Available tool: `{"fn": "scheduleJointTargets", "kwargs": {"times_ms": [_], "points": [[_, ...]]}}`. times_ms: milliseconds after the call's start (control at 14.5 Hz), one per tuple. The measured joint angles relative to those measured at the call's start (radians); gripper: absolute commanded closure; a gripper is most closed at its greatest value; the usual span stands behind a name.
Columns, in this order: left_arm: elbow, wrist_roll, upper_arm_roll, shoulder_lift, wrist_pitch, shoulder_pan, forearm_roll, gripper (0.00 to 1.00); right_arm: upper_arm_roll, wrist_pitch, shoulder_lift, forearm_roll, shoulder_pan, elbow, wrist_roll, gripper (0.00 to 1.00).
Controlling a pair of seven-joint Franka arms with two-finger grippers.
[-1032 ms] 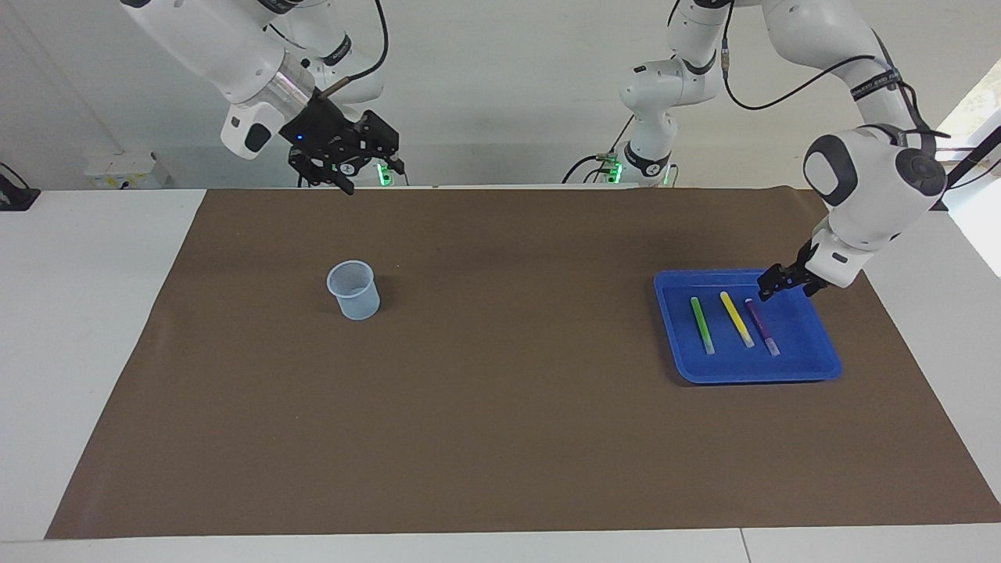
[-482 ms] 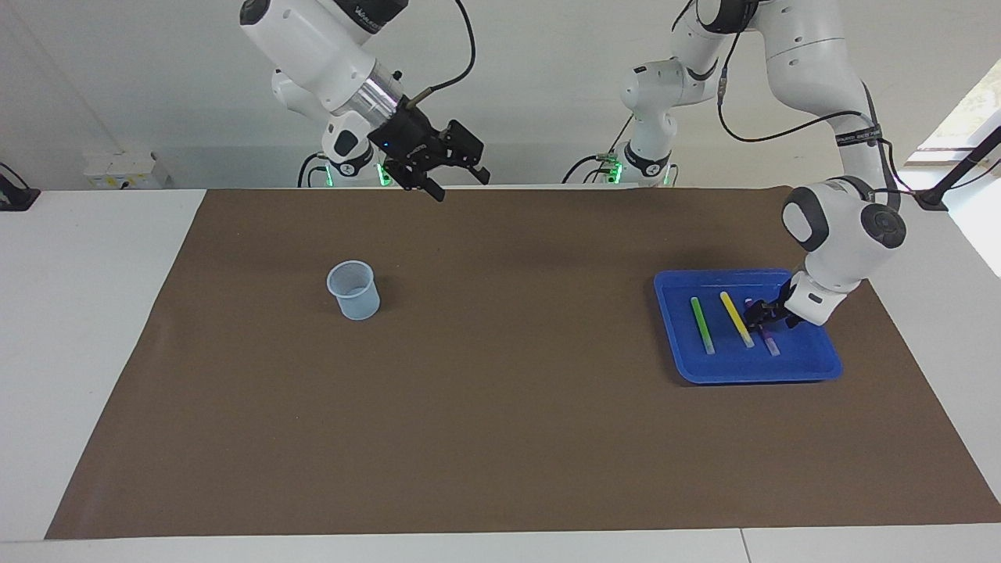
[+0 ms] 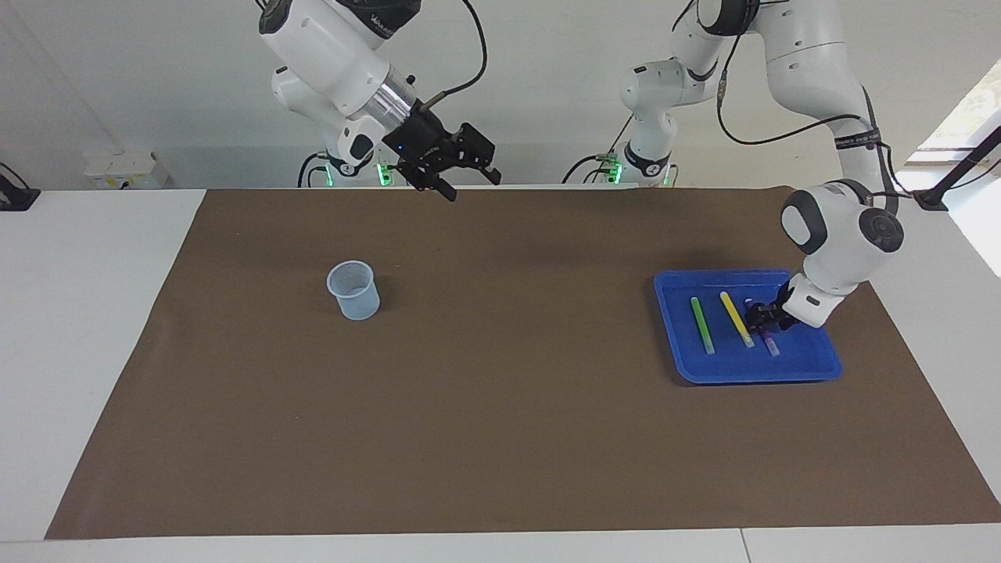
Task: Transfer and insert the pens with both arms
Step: 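Grasp the purple pen with the left gripper while the right gripper approaches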
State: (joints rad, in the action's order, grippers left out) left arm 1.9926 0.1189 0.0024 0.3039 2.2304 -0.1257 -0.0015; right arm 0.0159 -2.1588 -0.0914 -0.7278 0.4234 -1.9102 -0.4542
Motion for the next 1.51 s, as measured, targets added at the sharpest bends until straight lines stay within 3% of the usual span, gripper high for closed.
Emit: {"fn": "scheduleJointTargets", "kwargs": {"times_ms": [275,550,757,1032,1514], "points": [[-0.001,0.001,0.000,0.011,-0.001,0.000,0.000,0.56,0.003,-0.090,0.006,-0.001,0.065,-0.005,-0.054,0.00],[-0.007,0.001,-0.004,0.011,-0.002,0.000,0.000,1.00,0.009,-0.225,0.029,-0.001,0.189,-0.010,-0.207,0.00],[-0.008,0.001,-0.004,0.011,-0.003,0.000,0.000,1.00,0.013,-0.310,0.058,-0.001,0.247,-0.012,-0.303,0.00],[-0.025,0.001,-0.004,0.014,-0.028,0.000,0.000,1.00,0.011,-0.321,0.063,-0.001,0.250,-0.011,-0.319,0.00],[-0.275,-0.042,-0.014,-0.001,-0.373,0.005,-0.031,1.00,0.010,-0.370,0.065,-0.001,0.250,-0.010,-0.320,0.00]]}}
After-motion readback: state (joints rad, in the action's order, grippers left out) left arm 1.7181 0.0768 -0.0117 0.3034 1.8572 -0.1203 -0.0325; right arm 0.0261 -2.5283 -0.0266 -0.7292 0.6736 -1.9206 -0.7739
